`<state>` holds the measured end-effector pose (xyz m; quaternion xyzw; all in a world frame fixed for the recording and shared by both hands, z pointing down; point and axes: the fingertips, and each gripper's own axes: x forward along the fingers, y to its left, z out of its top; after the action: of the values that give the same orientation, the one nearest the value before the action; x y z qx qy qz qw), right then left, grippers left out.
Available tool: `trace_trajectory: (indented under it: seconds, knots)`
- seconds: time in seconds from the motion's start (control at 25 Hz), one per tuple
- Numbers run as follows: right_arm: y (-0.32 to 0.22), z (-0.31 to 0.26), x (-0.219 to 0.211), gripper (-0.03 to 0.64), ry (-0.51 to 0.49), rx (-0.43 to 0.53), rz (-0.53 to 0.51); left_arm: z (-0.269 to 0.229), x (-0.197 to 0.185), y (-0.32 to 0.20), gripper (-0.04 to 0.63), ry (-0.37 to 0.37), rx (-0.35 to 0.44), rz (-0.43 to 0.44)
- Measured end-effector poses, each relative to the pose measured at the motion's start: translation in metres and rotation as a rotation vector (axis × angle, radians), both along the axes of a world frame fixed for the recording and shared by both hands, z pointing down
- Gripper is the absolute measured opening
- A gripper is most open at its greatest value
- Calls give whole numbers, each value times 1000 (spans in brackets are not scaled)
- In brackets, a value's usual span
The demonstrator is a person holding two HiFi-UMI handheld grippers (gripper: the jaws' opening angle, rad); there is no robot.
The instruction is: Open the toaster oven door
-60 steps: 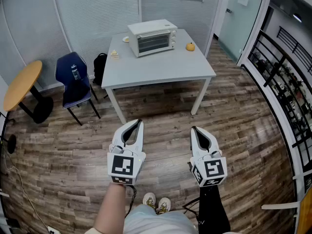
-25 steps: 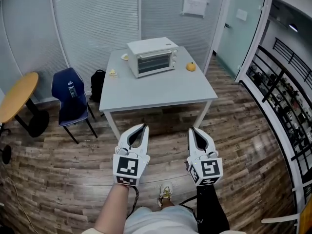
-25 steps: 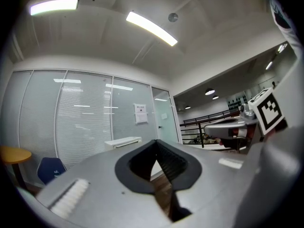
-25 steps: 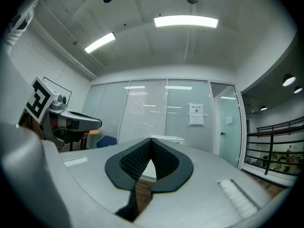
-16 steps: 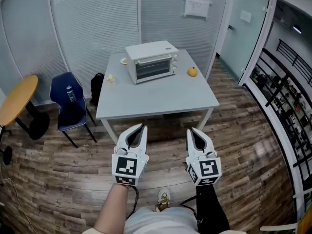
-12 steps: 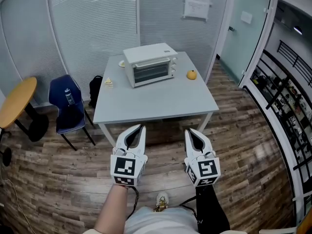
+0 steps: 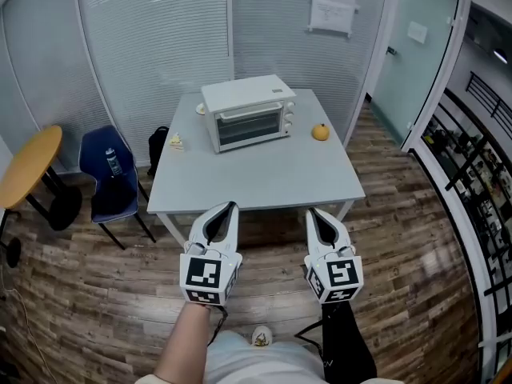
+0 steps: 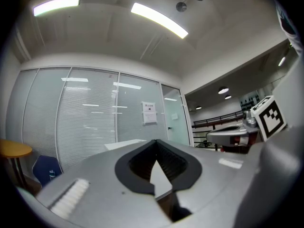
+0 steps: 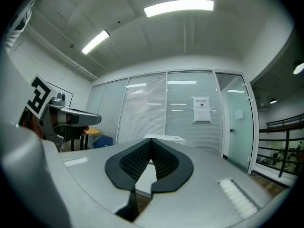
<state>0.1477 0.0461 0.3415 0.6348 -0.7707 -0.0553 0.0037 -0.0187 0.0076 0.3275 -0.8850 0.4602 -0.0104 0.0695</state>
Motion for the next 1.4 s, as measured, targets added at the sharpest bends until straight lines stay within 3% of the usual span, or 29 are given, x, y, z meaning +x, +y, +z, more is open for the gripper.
trace_trajectory:
  seconds: [0.52, 1.12, 1.4]
  knots:
    - [-96, 20, 14, 2, -1, -30, -21, 14, -4, -95, 57, -32, -11, -47]
    - [-339, 3, 34, 2, 82, -20, 3, 9, 25, -351, 57, -14, -4, -15]
    - [-424, 4, 36, 2, 96, -21, 15, 22, 39, -439, 57, -41, -38, 9]
